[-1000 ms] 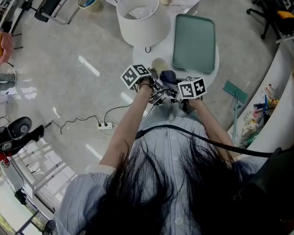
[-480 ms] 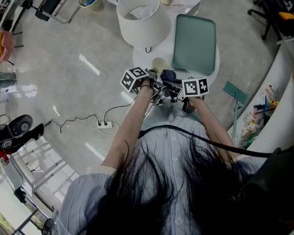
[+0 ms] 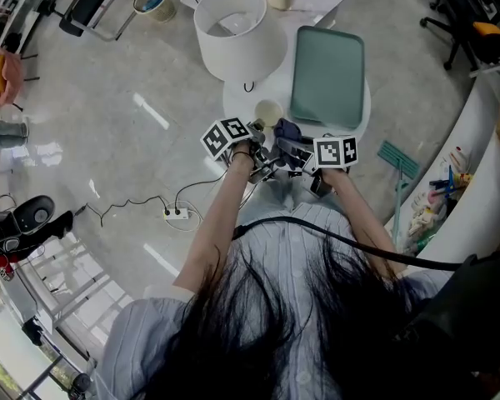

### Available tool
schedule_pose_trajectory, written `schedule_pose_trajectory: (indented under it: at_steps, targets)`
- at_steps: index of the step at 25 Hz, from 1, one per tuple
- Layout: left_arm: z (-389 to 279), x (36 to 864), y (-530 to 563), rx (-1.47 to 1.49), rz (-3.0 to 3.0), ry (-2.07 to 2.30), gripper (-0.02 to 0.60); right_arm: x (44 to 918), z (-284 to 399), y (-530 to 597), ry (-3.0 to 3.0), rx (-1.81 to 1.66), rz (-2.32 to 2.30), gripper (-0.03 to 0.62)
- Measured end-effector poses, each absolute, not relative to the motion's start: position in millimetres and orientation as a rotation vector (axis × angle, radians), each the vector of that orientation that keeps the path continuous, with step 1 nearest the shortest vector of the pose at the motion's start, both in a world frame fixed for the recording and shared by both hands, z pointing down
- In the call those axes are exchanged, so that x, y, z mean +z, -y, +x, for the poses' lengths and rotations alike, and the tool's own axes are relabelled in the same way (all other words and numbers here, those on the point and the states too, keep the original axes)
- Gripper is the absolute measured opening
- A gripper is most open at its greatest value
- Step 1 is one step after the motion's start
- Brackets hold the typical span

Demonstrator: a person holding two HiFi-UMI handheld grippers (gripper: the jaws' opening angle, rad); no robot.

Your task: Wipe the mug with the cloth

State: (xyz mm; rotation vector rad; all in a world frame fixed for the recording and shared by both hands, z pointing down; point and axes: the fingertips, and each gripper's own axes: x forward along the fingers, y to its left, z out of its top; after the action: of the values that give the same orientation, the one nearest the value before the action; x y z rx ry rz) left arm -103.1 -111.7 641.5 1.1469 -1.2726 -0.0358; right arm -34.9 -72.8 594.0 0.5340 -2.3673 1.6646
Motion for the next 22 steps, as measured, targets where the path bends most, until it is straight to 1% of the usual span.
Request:
schedule_pose_trajectory:
  at_steps: [8,18,22]
  targets:
    - [-102,612,105,0.045,1.339,1.328,0.040,574,-18,89,2.428,1.576,0.592,0.082]
    - [-96,572,92,0.260,1.613,1.432,0.038,548,-15,92,2.500,1.292,0.516,0.083]
    - [-91,555,91,0.268,1.675,1.463,0.038,543,-18,89,2.510,1.222,0.475,0.081]
